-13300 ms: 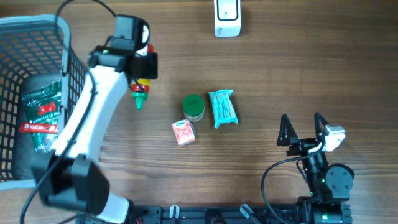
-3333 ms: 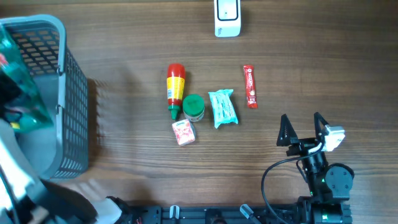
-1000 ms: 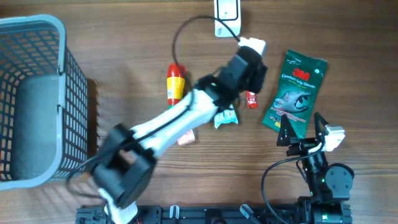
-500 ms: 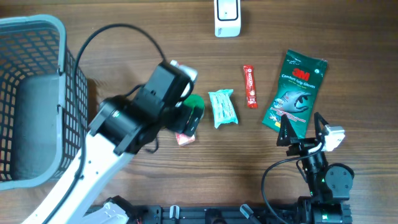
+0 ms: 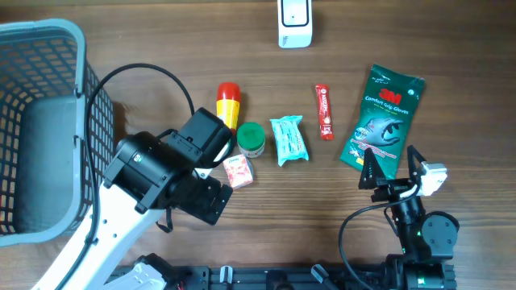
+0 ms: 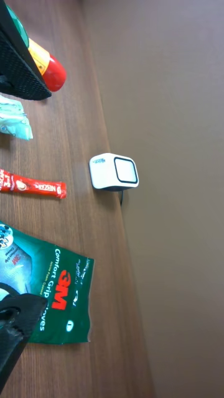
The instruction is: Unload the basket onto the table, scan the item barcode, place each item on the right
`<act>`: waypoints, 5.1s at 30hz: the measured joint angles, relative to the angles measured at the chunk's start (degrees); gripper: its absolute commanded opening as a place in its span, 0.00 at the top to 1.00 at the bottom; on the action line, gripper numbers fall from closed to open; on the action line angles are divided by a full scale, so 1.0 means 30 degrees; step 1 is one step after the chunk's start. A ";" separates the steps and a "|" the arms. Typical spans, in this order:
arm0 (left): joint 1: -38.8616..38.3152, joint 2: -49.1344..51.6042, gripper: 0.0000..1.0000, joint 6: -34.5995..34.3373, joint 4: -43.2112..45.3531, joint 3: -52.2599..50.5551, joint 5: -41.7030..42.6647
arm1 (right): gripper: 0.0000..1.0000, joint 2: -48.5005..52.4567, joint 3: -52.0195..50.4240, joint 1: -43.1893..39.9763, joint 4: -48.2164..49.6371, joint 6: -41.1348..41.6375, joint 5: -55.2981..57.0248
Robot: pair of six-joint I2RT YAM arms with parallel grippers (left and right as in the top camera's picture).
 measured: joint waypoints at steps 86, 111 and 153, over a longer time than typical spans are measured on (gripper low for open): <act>-0.0007 -0.0007 0.00 -0.0007 0.0284 0.0000 0.0663 | 0.19 3.2669 1.9037 0.9967 -0.7992 -0.0780 0.1494; 0.0000 -0.0007 0.00 -0.0007 0.0277 0.0000 0.0663 | 0.96 2.8909 2.3795 0.6812 -1.8914 1.2794 -0.6732; 0.0000 -0.0007 0.00 -0.0007 0.0284 0.0000 0.0663 | 0.96 2.8560 2.3802 0.5530 -1.9890 2.0786 -2.6381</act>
